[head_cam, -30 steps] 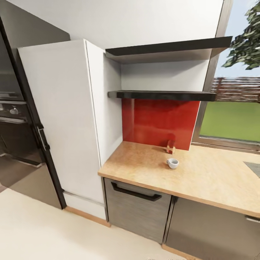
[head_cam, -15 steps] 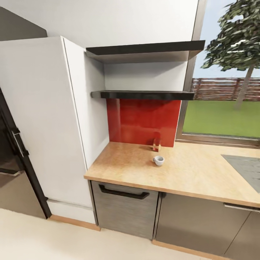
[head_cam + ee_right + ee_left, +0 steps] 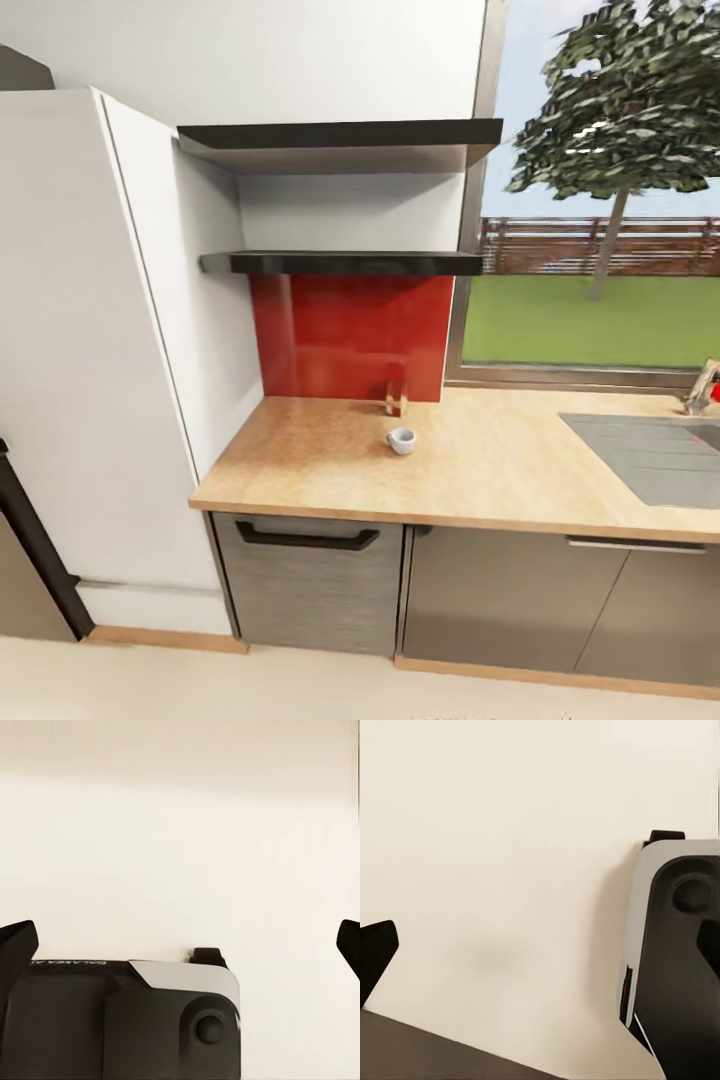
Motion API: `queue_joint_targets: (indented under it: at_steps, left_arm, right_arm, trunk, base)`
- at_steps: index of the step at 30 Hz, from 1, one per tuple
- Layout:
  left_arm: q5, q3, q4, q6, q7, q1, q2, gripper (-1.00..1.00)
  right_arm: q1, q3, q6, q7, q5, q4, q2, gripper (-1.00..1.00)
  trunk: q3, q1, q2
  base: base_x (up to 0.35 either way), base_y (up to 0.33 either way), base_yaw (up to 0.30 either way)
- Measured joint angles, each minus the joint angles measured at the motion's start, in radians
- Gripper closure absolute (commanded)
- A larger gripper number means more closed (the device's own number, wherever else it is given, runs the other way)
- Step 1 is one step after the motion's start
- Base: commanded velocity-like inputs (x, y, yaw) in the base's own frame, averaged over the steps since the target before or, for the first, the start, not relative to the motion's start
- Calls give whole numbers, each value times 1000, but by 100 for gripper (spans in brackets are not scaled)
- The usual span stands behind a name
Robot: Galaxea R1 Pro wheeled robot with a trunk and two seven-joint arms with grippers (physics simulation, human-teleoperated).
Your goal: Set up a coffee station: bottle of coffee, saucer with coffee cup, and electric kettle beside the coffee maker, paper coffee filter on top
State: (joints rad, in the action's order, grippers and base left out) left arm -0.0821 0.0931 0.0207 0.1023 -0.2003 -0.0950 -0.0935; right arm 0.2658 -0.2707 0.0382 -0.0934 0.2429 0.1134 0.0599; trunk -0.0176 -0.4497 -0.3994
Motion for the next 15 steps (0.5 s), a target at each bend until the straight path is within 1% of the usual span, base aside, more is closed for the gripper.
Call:
queue_joint_targets:
  at_steps: [7, 9, 15]
  left_arm:
    - [0, 1, 2, 0, 0, 0, 1, -100]
    - [0, 1, 2, 0, 0, 0, 1, -100]
    - [0, 1, 2, 0, 0, 0, 0, -100]
  right_arm:
    - [0, 0, -3, 2, 0, 0, 5, -100]
    - [0, 0, -3, 2, 0, 0, 5, -100]
    - [0, 0, -4, 2, 3, 0, 8, -100]
  trunk:
    - [0, 0, 0]
    - [0, 0, 0]
    - [0, 0, 0]
  base:
    - [0, 0, -262]
    - [0, 0, -184]
    - [0, 0, -30]
